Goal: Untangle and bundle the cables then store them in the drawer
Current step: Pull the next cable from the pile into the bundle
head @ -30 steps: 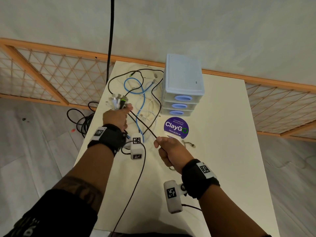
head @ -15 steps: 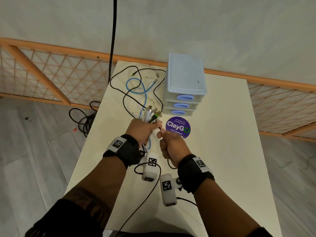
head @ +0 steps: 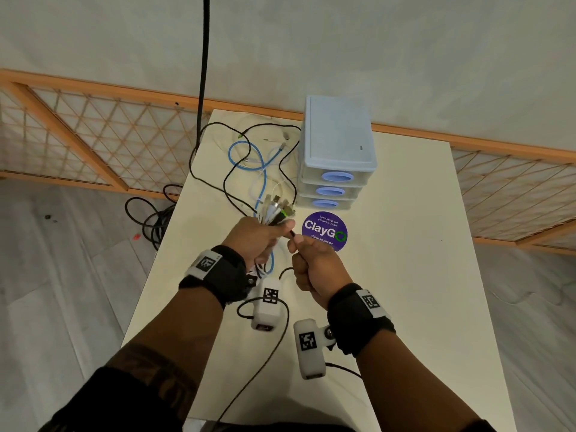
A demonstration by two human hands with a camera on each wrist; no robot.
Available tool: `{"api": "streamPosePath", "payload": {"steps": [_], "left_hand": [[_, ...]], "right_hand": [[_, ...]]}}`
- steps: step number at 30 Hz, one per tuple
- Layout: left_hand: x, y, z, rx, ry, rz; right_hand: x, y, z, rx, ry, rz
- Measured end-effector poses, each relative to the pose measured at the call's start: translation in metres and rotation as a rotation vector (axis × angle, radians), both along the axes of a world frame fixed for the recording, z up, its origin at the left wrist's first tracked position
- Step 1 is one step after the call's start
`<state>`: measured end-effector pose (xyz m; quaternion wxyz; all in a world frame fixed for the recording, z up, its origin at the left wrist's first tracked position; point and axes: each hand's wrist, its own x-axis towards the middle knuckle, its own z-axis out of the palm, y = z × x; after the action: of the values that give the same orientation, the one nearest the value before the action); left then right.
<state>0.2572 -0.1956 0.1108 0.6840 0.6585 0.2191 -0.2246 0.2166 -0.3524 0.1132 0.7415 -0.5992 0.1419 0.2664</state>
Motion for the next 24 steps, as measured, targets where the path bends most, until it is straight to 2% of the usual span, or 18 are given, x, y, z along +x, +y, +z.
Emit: {"api": "streamPosePath", "payload": {"steps": [3,5,8,9,11,12,15,17,21,24], "left_hand": [[0.006,-0.008,-0.001,0.087,-0.037,0.099],[0.017,-0.005,0.002,0.155,-0.055,0.244],[0.041,0.024,-0.001,0.119,-0.007,0.522],[0.046,0.035,-0.003,0.101,0.0,0.564],[0.047,0.044,-0.005,0.086,0.006,0.516],[0.042,0.041,-0.004,0.071,0.016,0.431],[0.013,0.009,0.0,-0.004,0.072,0.036],[0.0,-0.009,0.0,0.001,0.045,-0.104],[0.004,-0.018,-0.004,0.068,-0.039,-0.071],[0.018,-0.013,0.001,0.121,-0.045,0.15]], "right_hand": [[0.0,0.002,-0.003,-0.001,0.001,-0.002],[-0.002,0.0,-0.006,-0.024,-0.026,0.039],[-0.012,-0.009,-0.01,-0.066,-0.062,0.105],[-0.016,-0.011,-0.011,-0.077,-0.064,0.109],[-0.02,-0.013,-0.013,-0.115,-0.072,0.103],[-0.019,-0.012,-0.014,-0.128,-0.078,0.087],[-0.009,-0.007,-0.015,-0.108,-0.083,0.009],[-0.002,-0.004,-0.014,-0.124,-0.081,-0.008],[0.005,-0.002,-0.011,-0.145,-0.062,0.001],[0.006,-0.003,-0.009,-0.096,-0.059,0.018]]}}
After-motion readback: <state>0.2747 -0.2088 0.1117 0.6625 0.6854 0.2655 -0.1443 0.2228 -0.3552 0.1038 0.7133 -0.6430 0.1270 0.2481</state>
